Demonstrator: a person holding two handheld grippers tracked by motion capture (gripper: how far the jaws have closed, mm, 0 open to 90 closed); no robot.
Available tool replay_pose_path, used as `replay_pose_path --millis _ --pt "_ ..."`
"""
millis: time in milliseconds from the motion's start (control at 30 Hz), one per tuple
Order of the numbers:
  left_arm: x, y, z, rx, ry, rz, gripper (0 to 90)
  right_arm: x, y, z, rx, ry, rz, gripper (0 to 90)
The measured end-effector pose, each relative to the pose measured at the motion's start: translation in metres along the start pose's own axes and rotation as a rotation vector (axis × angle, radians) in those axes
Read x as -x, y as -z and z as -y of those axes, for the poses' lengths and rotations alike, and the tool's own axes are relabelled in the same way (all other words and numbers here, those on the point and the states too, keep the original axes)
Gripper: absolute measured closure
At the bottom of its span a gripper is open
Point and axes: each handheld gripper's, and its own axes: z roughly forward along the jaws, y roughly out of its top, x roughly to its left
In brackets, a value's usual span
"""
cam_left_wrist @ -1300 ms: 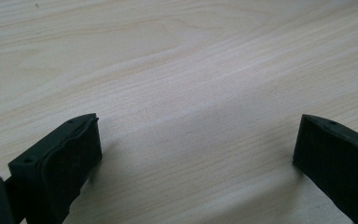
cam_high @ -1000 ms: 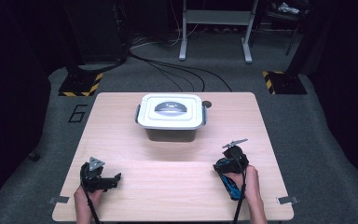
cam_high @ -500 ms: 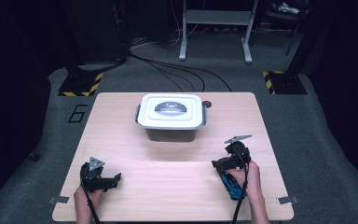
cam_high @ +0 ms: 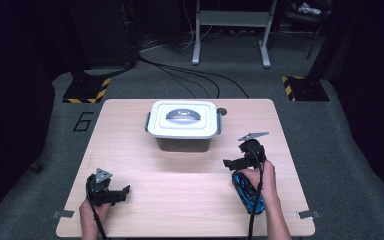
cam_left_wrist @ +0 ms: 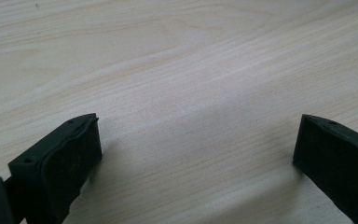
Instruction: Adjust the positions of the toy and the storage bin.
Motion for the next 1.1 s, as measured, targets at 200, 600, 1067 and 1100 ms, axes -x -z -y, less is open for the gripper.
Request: replay_pose_path --millis 200,600,1067,1100 --pt "0.0 0.0 0.0 0.0 0.0 0.0 1.0 -0.001 -0.001 -0.018 0.02 0.007 0.003 0.0" --pt "0.0 0.0 0.0 0.0 0.0 0.0 1.0 0.002 -0.002 -0.051 0.072 0.029 0.01 8.6" --pt "0.0 0.0 0.0 -0.006 -0.008 0.001 1.0 0.014 -0.018 -0.084 0.142 0.007 0.061 52.3" --pt "0.0 0.0 0.0 -0.006 -0.008 0.001 1.0 0.014 -0.019 -0.086 0.141 0.003 0.063 55.7"
